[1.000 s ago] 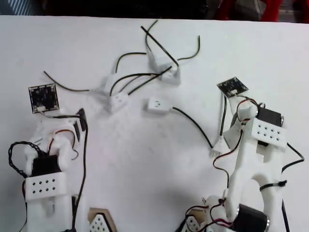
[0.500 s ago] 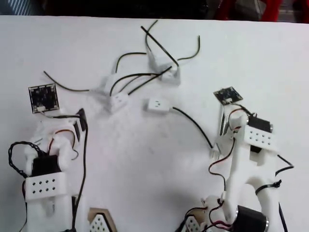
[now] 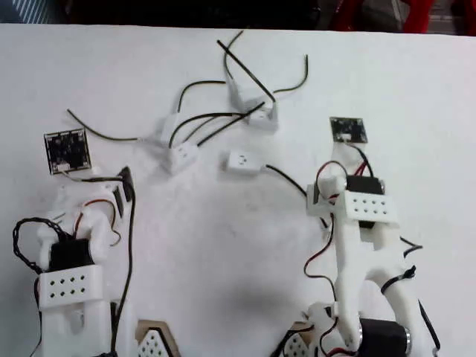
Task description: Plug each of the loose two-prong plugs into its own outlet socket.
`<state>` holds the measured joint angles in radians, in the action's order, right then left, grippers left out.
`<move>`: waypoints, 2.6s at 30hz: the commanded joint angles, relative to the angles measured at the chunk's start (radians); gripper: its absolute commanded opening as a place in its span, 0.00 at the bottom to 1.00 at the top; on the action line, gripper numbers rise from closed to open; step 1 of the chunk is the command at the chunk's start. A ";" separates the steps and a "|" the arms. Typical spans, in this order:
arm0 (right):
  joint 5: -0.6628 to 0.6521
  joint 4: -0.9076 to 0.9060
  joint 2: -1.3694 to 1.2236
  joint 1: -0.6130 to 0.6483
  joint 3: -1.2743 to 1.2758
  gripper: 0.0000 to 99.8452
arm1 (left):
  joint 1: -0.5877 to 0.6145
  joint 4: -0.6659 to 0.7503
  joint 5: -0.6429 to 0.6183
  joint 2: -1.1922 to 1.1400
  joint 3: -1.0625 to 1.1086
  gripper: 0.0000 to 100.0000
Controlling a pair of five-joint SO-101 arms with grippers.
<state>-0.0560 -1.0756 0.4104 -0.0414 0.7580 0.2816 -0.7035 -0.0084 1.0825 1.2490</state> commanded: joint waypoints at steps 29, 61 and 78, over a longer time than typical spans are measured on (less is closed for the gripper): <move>0.014 -0.039 -0.272 -0.147 -0.087 0.13 | -0.010 0.025 0.012 0.027 -0.009 0.22; -0.014 0.012 -0.461 -0.082 -0.069 0.04 | -0.010 0.025 0.012 0.027 -0.009 0.22; -0.100 0.012 -0.452 -0.082 -0.097 0.02 | -0.010 0.025 0.012 0.027 -0.011 0.22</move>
<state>-0.1266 -1.0648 -0.0514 -0.1335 0.6797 0.2816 -0.7035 -0.0084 1.0825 1.2490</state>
